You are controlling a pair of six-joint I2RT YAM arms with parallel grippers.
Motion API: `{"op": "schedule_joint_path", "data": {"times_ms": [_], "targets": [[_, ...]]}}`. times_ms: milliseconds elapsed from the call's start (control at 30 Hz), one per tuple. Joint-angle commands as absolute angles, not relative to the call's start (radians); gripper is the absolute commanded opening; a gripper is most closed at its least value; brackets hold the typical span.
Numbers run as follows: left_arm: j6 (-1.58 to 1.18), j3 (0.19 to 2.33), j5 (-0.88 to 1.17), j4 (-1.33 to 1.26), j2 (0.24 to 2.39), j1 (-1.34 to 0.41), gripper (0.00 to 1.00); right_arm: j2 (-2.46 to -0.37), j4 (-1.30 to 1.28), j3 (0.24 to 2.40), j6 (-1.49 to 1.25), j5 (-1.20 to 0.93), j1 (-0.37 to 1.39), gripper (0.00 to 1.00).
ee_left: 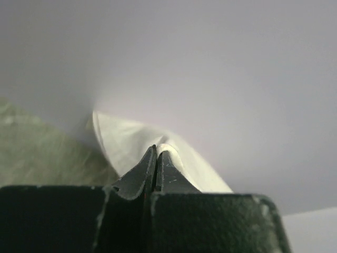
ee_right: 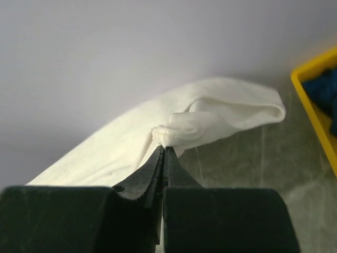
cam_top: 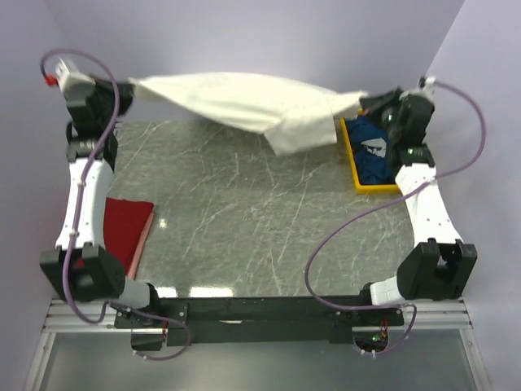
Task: Fold and stack the t-shirts
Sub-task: Flatten the tshirt out
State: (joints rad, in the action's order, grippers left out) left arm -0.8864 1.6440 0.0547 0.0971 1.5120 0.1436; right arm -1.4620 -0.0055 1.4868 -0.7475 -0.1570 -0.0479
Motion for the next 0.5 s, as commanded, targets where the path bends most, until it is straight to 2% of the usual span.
{"op": "schedule_joint_path", "data": {"times_ms": [0,167,200,267,300,400,467], "targets": [[-0.94,1.33,0.089,0.022,1.357,0.141,0.0,-1.365,0.101,1.212,-0.801,-0.205,-0.078,0.0],[-0.997,0.888,0.065,0.04,1.212,0.114,0.01,-1.33,0.106,0.904,-0.818,-0.265,-0.121,0.0],[-1.008,0.837,0.06,0.041,1.188,0.103,0.01,-1.341,0.101,0.844,-0.815,-0.279,-0.127,0.11],[-1.026,0.705,0.045,0.031,1.169,0.092,0.01,-1.383,0.042,0.812,-0.779,-0.288,-0.141,0.24],[-1.034,0.671,0.031,0.034,1.157,0.078,0.0,-1.399,0.023,0.79,-0.767,-0.287,-0.146,0.37],[-1.057,0.562,0.003,0.031,1.137,0.051,0.01,-1.422,0.006,0.714,-0.73,-0.302,-0.153,0.49],[-1.066,0.522,0.003,0.044,1.128,0.041,0.01,-1.376,0.026,0.649,-0.718,-0.307,-0.152,0.52]]}}
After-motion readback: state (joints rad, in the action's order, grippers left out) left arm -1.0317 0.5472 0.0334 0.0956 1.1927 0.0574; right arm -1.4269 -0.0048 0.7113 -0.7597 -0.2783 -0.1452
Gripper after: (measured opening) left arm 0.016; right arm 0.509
